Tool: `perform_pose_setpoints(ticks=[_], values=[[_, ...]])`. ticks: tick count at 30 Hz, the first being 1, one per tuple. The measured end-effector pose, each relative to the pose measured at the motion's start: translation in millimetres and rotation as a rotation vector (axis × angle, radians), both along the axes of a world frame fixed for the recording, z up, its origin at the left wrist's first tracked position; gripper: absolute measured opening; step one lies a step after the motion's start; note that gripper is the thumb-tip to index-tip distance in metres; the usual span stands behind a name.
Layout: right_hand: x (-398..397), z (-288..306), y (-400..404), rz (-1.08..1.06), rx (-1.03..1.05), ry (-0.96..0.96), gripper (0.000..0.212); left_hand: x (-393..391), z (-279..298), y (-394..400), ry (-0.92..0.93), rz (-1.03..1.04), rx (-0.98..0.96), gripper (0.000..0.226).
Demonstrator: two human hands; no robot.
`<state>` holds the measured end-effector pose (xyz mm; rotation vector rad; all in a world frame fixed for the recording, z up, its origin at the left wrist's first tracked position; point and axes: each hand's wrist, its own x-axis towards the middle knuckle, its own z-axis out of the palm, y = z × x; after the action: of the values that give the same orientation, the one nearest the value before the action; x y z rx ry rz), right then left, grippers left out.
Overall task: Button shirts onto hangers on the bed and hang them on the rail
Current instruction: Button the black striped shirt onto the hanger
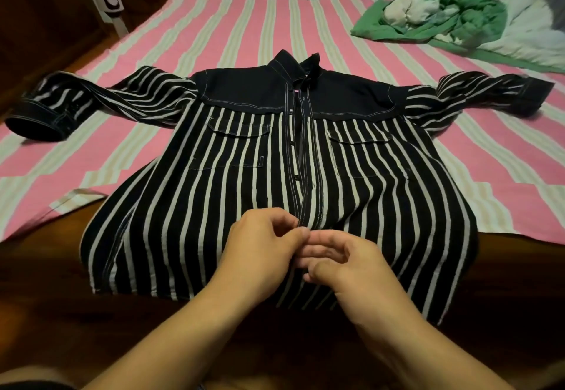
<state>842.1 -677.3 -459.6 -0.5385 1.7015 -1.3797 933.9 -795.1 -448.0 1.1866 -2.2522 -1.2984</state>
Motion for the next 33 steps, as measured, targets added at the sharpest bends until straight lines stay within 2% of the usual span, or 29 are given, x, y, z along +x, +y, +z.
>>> perform_pose_setpoints(ticks=[2,5,7,9,12,15,23,25,27,31,33], values=[[2.3,0.0,-0.5,-0.004,0.006,0.011,0.035,0.5,-5.9,-1.1,0.052,0.044,0.024,0.01],[-2.5,0.1,-3.2,0.005,0.014,0.095,0.028,1.1,-11.1,-3.7,0.143,0.1,0.164,0.006],[-8.6,-0.9,-5.0,0.001,0.023,0.278,0.023,1.3,-13.3,-5.6,0.215,0.137,0.267,0.002],[-12.5,-3.1,-5.5,-0.024,0.006,0.477,0.021,1.7,-14.4,-5.7,0.261,0.156,0.326,0.007],[-14.3,-5.1,-4.7,-0.053,-0.053,0.715,0.017,3.1,-14.0,-5.9,0.28,0.159,0.355,0.016],[-13.0,-6.2,-4.6,0.048,-0.054,1.0,0.018,4.9,-14.3,-5.7,0.293,0.144,0.354,0.017],[-10.1,-11.7,-6.8,0.134,-0.017,1.259,0.016,10.2,-13.3,-3.6,0.264,0.117,0.372,0.013],[-5.7,-15.6,-7.5,0.127,0.013,1.295,0.014,11.0,-14.0,-2.2,0.259,0.122,0.385,0.013],[-1.9,-19.2,-10.1,0.096,0.053,1.251,0.014,11.1,-14.0,0.2,0.254,0.124,0.401,0.014],[-2.9,-21.6,-14.2,0.015,0.099,0.951,0.003,10.6,-16.7,2.3,0.176,0.151,0.314,0.019],[-1.6,-19.8,-11.3,0.065,0.12,0.914,0.004,11.3,-16.9,2.4,0.08,0.12,0.233,0.015]])
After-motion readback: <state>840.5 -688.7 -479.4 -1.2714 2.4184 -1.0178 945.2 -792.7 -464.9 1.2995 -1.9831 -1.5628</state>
